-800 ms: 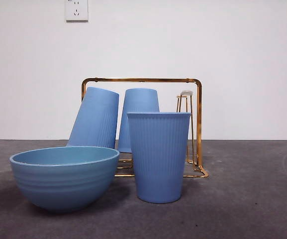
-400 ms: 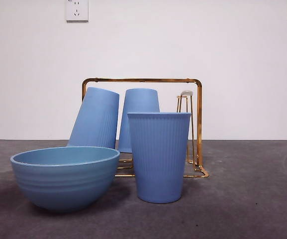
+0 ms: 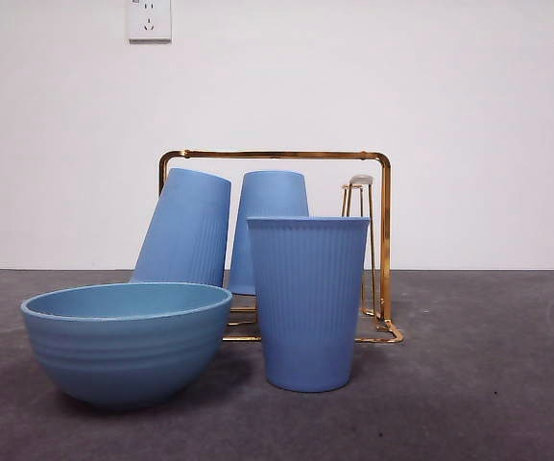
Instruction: Right arm lift cup from the cupboard, then place it on the right of the bowl
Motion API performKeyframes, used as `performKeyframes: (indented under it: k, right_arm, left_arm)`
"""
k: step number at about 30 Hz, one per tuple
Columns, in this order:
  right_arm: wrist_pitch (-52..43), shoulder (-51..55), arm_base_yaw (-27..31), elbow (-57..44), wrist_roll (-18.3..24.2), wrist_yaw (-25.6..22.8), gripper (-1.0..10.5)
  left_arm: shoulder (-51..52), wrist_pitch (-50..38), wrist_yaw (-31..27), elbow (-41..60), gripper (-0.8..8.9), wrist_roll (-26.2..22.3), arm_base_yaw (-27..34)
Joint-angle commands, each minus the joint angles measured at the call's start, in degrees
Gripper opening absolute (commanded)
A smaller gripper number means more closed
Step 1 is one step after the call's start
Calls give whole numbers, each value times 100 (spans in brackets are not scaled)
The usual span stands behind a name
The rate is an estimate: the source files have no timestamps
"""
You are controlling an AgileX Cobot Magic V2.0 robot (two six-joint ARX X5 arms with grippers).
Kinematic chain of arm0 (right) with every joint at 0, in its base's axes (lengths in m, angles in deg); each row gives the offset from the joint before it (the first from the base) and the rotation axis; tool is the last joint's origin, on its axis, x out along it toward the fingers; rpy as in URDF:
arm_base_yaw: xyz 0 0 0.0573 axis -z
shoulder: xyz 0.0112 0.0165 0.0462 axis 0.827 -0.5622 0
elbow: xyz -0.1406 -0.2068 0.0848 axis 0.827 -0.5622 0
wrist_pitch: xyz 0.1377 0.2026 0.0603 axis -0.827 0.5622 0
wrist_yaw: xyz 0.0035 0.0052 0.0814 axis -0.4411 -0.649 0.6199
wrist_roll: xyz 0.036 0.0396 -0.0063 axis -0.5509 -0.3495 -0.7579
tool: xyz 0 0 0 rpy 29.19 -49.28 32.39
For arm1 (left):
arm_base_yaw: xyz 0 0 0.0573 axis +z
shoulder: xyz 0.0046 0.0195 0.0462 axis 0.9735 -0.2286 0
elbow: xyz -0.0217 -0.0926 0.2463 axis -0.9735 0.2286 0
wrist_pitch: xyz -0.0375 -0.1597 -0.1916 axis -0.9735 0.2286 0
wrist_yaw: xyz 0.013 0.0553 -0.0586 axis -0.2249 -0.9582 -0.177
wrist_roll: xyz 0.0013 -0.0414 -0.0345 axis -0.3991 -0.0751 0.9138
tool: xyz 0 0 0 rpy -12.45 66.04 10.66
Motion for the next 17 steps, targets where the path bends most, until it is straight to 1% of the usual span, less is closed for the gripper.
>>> performKeyframes:
  k: [1,3,9,15,17]
  right_arm:
    - [-61,-17,-37,59,46,4,26]
    - [-63,-15,-37,59,46,0,26]
    - [-63,-17,-37,59,46,2,26]
    - [-63,-15,-37,59,46,0,26]
    - [-63,-15,-37,59,46,2,26]
  left_arm:
    - [378,-603,118,710,6,-201,356]
    - [623,-802,131,1115,5,-203,535]
    - [962,-975,131,1749,6,-225,774]
    - [960,-1445,136,2026,6,-208,826]
    - [960,-1432,136,2041,6,-205,857]
